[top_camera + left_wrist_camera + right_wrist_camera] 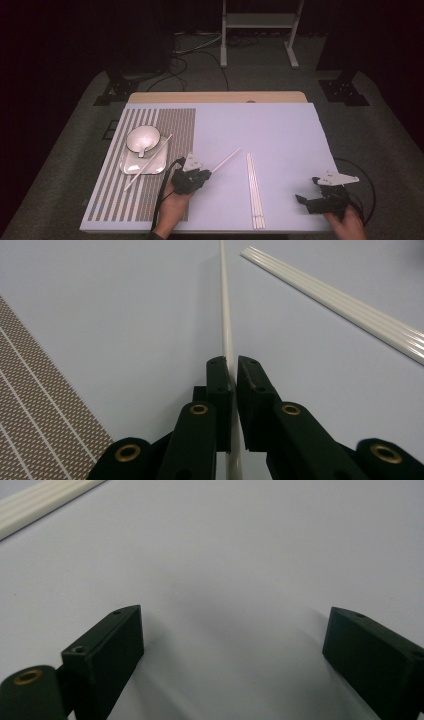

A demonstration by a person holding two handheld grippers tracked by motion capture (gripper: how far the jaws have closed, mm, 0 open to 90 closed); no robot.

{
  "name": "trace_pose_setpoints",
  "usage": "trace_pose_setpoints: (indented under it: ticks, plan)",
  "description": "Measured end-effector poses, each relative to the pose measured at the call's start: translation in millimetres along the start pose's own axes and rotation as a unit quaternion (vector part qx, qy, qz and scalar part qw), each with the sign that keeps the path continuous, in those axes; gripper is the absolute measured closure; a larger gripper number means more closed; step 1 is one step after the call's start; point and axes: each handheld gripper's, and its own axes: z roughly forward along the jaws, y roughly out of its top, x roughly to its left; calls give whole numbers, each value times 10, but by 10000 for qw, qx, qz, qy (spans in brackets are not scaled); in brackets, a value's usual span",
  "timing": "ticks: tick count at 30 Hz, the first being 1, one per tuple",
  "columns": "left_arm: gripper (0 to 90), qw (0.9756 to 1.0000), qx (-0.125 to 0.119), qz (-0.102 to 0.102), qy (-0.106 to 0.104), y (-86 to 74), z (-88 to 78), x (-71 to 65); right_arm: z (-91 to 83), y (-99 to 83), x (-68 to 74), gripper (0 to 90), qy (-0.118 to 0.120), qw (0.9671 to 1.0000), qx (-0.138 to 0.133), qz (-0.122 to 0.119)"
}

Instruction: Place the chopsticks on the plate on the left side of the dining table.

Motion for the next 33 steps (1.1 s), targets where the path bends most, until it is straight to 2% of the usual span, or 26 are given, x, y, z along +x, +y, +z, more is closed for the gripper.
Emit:
trace_pose_setpoints:
  ticks: [5,16,33]
  plan:
    - [849,9999,-43,-59,-79,6,-65,25,0,0,1,80,-2,10000,-2,2]
    - [849,9997,-144,-139,-108,-5,-226,94,0,0,1,79,-3,10000,0,2]
    - [848,9992,-245,-302,1,-69,-430,230,-1,0,1,80,-3,10000,-1,0]
